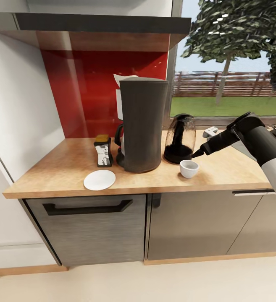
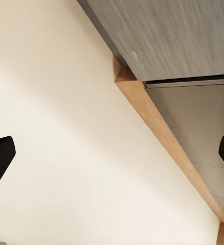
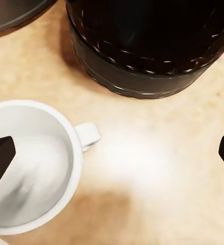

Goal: Set up a coffee station on the kitchen countertop: keep the coffee maker on the countertop, move the bottle of coffee from the kitchen shelf to the counter next to the coffee maker, place a paper coffee filter on top of the coffee maker, put the saucer next to the coffee maker with the coffee cup on the saucer, and place the electric kettle next to the coffee maker.

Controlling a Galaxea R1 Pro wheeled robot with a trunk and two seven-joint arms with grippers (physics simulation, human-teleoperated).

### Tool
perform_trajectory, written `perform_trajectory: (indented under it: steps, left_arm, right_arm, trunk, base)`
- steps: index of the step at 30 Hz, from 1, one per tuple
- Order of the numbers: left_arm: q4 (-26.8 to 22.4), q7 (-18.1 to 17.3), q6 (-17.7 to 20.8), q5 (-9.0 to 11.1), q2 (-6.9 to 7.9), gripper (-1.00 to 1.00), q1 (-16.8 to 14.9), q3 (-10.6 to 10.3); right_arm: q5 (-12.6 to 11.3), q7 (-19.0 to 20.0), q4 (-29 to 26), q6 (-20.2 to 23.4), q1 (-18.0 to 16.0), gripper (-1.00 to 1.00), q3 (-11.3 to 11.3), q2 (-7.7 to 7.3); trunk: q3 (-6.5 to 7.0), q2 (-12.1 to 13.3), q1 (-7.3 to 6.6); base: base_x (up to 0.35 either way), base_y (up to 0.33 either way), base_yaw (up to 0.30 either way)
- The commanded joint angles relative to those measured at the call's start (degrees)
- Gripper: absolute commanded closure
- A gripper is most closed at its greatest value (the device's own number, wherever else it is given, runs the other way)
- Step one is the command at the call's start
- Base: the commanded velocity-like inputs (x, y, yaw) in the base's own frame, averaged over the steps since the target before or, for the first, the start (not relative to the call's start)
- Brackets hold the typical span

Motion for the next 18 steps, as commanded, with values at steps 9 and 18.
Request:
perform_trajectory:
  steps: [9, 18]
  left_arm:
    - [0.0, -0.13, -0.35, -0.13, 0.0, -1.0, -0.04, 0.0]
    - [-0.02, -0.13, -0.35, -0.13, 0.0, -1.0, -0.04, 0.0]
  right_arm:
    - [0.63, 0.57, -0.02, 0.2, 0.24, -1.0, 0.09, -0.04]
    - [0.66, 0.57, 0.0, 0.2, 0.45, -1.0, 0.1, -0.04]
  trunk:
    - [-0.42, -0.83, 0.43]
    - [-1.49, -3.24, 1.75]
  base:
    - [-0.002, 0.0, 0.0]
    - [0.0, 0.0, 0.0]
